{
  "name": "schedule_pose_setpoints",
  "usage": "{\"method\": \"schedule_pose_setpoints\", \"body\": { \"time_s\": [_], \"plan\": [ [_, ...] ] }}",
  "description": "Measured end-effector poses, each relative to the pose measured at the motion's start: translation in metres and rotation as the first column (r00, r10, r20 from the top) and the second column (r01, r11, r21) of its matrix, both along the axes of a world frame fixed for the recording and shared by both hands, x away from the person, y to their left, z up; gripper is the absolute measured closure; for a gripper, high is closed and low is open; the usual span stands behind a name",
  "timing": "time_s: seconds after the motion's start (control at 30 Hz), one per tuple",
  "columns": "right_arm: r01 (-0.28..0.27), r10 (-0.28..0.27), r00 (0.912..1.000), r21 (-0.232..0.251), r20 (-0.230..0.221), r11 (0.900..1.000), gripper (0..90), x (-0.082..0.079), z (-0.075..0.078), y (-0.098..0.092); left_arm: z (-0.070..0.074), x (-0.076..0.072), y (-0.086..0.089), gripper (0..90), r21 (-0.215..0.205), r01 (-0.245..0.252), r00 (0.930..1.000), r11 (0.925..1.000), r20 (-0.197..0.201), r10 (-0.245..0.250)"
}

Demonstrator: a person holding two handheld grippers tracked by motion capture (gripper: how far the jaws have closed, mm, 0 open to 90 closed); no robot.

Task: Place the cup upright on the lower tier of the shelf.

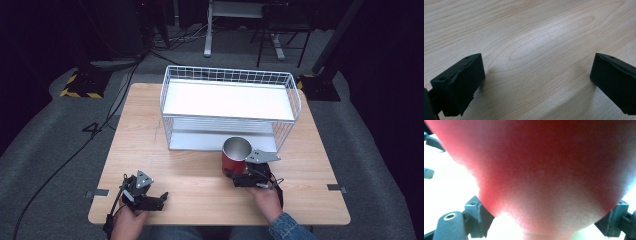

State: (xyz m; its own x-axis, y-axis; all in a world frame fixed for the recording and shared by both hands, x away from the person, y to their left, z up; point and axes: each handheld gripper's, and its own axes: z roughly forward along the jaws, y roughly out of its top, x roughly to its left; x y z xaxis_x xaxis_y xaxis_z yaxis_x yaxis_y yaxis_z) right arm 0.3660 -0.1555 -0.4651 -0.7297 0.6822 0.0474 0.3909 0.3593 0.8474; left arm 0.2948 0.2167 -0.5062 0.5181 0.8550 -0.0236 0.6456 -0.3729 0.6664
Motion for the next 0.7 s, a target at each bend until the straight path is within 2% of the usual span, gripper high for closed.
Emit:
{"method": "schedule_pose_setpoints", "body": {
  "time_s": [0.33, 0.7],
  "plan": [
    [0.040, -0.040, 0.9991, -0.035, 0.014, 0.999, 17.6, 0.032, 0.005, 0.012, 0.000, 0.005, -0.001, 0.2, 0.001, -0.003, 1.0000, 1.0000, 0.002, 0.003],
    [0.108, -0.108, 0.9939, -0.001, 0.024, 0.994, 17.5, 0.065, 0.003, 0.023, 0.000, 0.008, -0.002, 0.2, -0.001, 0.001, 1.0000, 1.0000, -0.002, -0.001]
  ]
}}
